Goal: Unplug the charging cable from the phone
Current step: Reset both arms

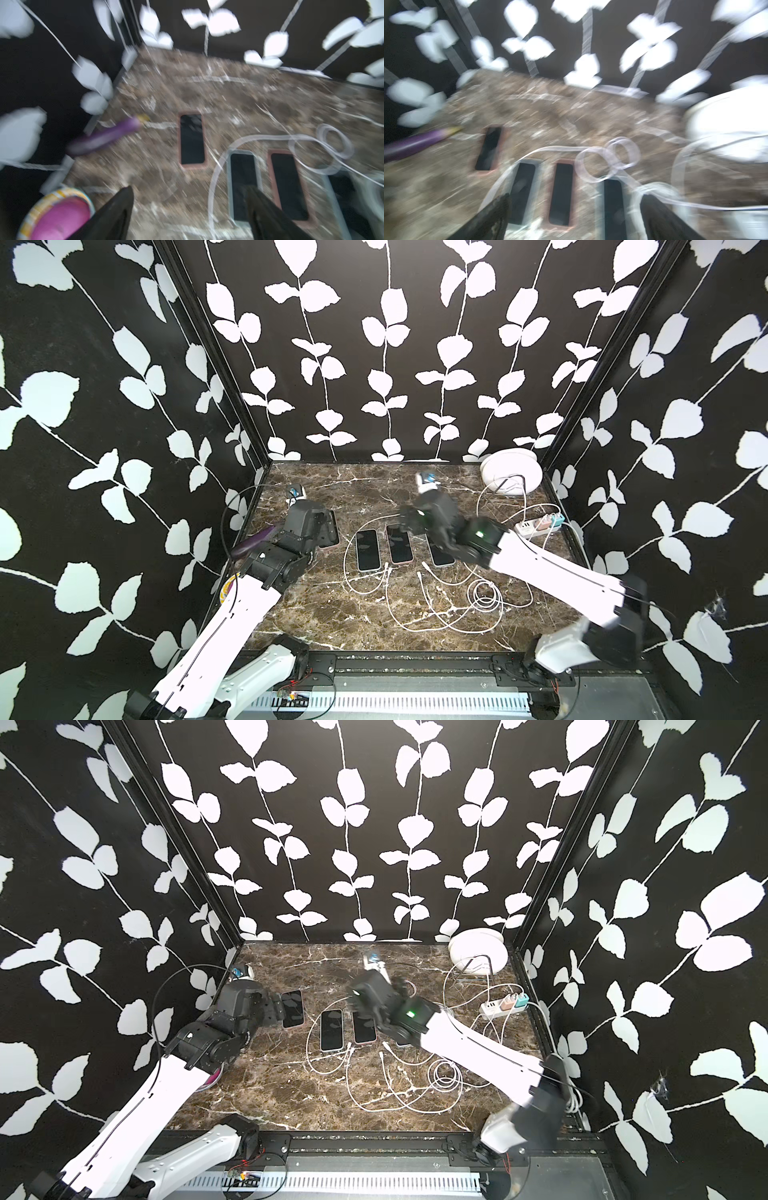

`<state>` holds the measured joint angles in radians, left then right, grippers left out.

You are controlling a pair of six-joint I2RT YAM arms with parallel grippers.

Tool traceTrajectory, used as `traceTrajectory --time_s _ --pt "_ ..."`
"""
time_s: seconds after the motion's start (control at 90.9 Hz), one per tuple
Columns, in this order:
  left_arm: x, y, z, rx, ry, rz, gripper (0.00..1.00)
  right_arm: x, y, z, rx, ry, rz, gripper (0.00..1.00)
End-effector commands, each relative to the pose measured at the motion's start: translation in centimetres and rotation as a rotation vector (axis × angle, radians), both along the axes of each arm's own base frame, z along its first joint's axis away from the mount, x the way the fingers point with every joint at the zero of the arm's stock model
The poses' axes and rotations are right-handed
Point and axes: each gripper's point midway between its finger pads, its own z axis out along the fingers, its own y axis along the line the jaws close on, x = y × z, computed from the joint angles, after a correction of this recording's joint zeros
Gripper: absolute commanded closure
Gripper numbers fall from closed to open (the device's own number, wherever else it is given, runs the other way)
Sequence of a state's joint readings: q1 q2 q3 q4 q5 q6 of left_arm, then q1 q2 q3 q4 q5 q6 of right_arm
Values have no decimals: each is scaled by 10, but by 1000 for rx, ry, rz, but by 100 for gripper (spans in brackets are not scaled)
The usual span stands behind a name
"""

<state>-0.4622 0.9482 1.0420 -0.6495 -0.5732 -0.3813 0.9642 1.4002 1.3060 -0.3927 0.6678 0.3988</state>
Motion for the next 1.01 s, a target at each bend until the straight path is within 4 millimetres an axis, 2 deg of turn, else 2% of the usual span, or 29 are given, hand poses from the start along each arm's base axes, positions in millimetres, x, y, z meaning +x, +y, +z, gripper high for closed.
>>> traceTrajectory --time_s 0.0,0.088,0.209,0.275,0.308,0.407,0.506,0.572,0.671,0.726,0.836,0.88,1.001 --pt "27 28 26 277 -162 120 4 9 -85 -1 -273 -171 -258 0" --pt "48 34 19 420 -203 173 2 14 -154 -28 -260 -75 -422 0" --pt "67 60 -19 501 -159 304 2 9 -229 -59 -218 -44 -637 0" --pt "72 73 -44 470 -129 326 2 7 -253 -72 -210 -77 -712 1" --pt "74 80 -58 443 -119 329 2 4 -265 -84 -227 -74 -738 1" --pt "81 86 -98 336 -78 259 2 1 -293 -106 -242 -73 -801 1" --pt "82 102 -120 333 -37 288 2 -5 -321 -125 -257 -89 -857 1" --pt "84 105 -133 321 -30 278 2 -2 -327 -141 -232 -92 -826 1" --pt "87 96 -159 269 -68 223 2 11 -317 -155 -179 -157 -724 1" --pt "88 92 -156 257 -112 201 2 20 -310 -160 -184 -185 -666 1" --pt "79 94 -155 244 -229 210 2 38 -286 -159 -159 -234 -518 2" --pt "82 91 -154 250 -246 191 2 44 -279 -159 -171 -261 -463 2" --pt "94 72 -159 245 -228 63 1 51 -280 -171 -151 -287 -443 4"
